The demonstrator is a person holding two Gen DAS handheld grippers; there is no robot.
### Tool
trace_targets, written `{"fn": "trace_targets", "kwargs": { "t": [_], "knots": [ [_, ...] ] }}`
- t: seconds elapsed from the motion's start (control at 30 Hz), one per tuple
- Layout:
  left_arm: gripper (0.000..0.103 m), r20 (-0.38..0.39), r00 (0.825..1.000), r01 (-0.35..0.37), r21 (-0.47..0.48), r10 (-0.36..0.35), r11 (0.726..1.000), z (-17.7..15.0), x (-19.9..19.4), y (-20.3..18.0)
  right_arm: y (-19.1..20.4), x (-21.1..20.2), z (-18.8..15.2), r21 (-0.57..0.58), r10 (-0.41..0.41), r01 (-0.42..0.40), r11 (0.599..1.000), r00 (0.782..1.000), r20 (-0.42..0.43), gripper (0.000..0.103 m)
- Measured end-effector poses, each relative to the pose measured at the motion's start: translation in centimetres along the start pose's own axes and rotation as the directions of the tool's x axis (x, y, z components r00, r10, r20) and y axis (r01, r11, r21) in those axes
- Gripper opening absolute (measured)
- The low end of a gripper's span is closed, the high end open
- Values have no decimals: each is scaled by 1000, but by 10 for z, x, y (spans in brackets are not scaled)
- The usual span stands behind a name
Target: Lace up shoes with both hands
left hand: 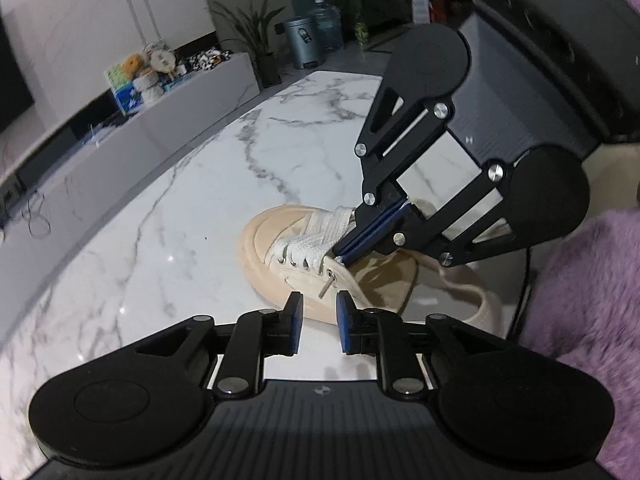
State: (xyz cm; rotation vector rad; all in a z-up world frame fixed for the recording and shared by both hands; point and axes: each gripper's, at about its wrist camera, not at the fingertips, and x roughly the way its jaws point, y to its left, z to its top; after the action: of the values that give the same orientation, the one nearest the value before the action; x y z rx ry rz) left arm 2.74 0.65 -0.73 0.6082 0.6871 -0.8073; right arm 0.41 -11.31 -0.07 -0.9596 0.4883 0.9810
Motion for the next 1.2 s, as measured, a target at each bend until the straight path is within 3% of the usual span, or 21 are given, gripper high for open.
{"fn": "trace_targets", "kwargs": {
  "t": [0.27,0.47,1.07,1.2],
  "knots": [
    [16,-8,999,-32,108,33,994,8,17,-10,-1,2,-1,36,-4,3,999,1000,17,3],
    [5,-14,1000,-8,81,9,997,8,21,-9,0,3,-6,64,-8,6,998,1000,28,3],
    [0,-64,996,-55,61,59,997,11,1,-9,-1,-10,-8,138,-48,42,990,998,41,6],
    [0,-74,993,-87,45,91,995,8,-12,-6,-4,-21,-10,181,-74,66,981,996,40,25]
  ]
}}
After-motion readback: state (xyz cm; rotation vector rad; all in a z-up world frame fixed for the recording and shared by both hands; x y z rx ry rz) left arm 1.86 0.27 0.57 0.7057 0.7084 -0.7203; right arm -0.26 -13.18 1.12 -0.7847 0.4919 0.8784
